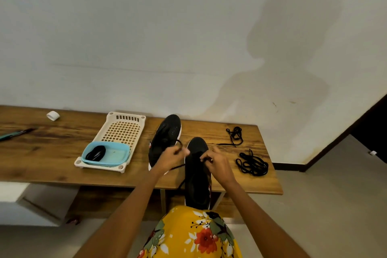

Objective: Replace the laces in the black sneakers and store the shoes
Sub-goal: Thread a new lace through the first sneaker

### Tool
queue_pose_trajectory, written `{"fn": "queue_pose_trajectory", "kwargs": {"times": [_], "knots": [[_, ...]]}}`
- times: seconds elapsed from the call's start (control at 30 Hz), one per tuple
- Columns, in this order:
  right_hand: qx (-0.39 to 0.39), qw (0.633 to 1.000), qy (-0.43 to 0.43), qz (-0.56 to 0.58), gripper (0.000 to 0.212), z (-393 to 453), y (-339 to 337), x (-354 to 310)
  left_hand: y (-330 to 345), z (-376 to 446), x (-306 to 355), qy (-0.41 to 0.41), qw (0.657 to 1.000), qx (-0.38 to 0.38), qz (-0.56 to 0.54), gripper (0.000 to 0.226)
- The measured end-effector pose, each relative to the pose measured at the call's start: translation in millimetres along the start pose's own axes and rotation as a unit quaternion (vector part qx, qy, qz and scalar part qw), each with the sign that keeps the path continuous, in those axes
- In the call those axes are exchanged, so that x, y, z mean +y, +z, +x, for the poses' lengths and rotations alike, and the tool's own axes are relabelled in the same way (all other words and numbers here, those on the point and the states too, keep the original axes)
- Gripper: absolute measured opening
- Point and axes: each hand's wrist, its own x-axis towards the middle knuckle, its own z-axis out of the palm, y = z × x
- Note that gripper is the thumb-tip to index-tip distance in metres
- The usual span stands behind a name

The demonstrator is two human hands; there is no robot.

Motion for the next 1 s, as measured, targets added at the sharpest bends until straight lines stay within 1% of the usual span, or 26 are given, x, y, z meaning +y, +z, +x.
{"fn": "queue_pose_trajectory", "kwargs": {"times": [0.03,0.07,0.1,0.13,0.2,0.27,0.3,0.37,0.43,0.5,0.6,0.63,0.7,0.73,0.77,0.8,0.83,0.87,0.9,0.93,0.97,1.0], "knots": [[-0.007,1.0,-0.002,-0.002,0.016,1,0,0,1,0,-4,0.032,0.981,-0.085,0.17,0.027],[-0.012,1.0,0.0,-0.001,0.017,1,-1,1,0,0,-5,0.045,0.948,-0.125,0.289,0.032],[-0.013,1.0,0.006,0.01,0.018,2,-2,1,-1,2,-6,0.046,0.933,-0.128,0.334,0.032],[-0.011,0.999,0.023,0.032,0.018,1,-3,1,-2,2,-7,0.035,0.939,-0.116,0.322,0.029],[0.006,0.992,0.072,0.105,0.017,-2,-8,3,-2,5,-8,0.015,0.961,-0.079,0.263,0.026],[0.031,0.972,0.143,0.187,0.017,-8,-13,11,0,3,-8,-0.001,0.964,-0.075,0.257,0.028],[0.051,0.954,0.186,0.23,0.017,-12,-14,18,1,2,-9,-0.016,0.963,-0.074,0.259,0.03],[0.106,0.911,0.265,0.299,0.015,-17,-15,33,2,1,-14,-0.045,0.963,-0.067,0.258,0.035],[0.146,0.873,0.325,0.333,0.006,-22,-14,45,4,2,-19,-0.066,0.964,-0.061,0.251,0.037],[0.175,0.832,0.378,0.366,0.017,-25,-11,51,7,2,-22,-0.082,0.969,-0.052,0.229,0.031],[0.225,0.753,0.439,0.435,0.016,-28,-12,51,10,-1,-23,-0.105,0.977,-0.051,0.18,0.019],[0.245,0.723,0.454,0.46,0.018,-28,-14,52,10,-3,-23,-0.116,0.979,-0.052,0.157,0.021],[0.279,0.676,0.476,0.487,0.027,-26,-22,56,11,-7,-22,-0.141,0.982,-0.053,0.117,0.05],[0.286,0.663,0.487,0.491,0.03,-24,-26,58,10,-7,-23,-0.143,0.983,-0.053,0.106,0.058],[0.278,0.667,0.497,0.481,0.032,-23,-29,59,11,-8,-23,-0.137,0.983,-0.051,0.11,0.06],[0.259,0.688,0.502,0.455,0.032,-22,-29,61,13,-9,-23,-0.123,0.984,-0.045,0.125,0.059],[0.229,0.723,0.505,0.411,0.031,-20,-29,62,14,-11,-24,-0.099,0.981,-0.031,0.162,0.058],[0.195,0.763,0.499,0.362,0.03,-20,-27,61,16,-13,-23,-0.065,0.969,-0.011,0.237,0.058],[0.163,0.801,0.487,0.308,0.028,-20,-24,59,19,-15,-22,-0.017,0.943,0.019,0.333,0.059],[0.132,0.834,0.469,0.259,0.024,-20,-21,54,22,-17,-21,0.04,0.909,0.056,0.412,0.059],[0.1,0.868,0.436,0.218,0.021,-20,-17,48,26,-18,-19,0.091,0.885,0.082,0.449,0.059],[0.059,0.902,0.387,0.184,0.019,-20,-14,41,29,-17,-16,0.126,0.877,0.089,0.455,0.057]]}}
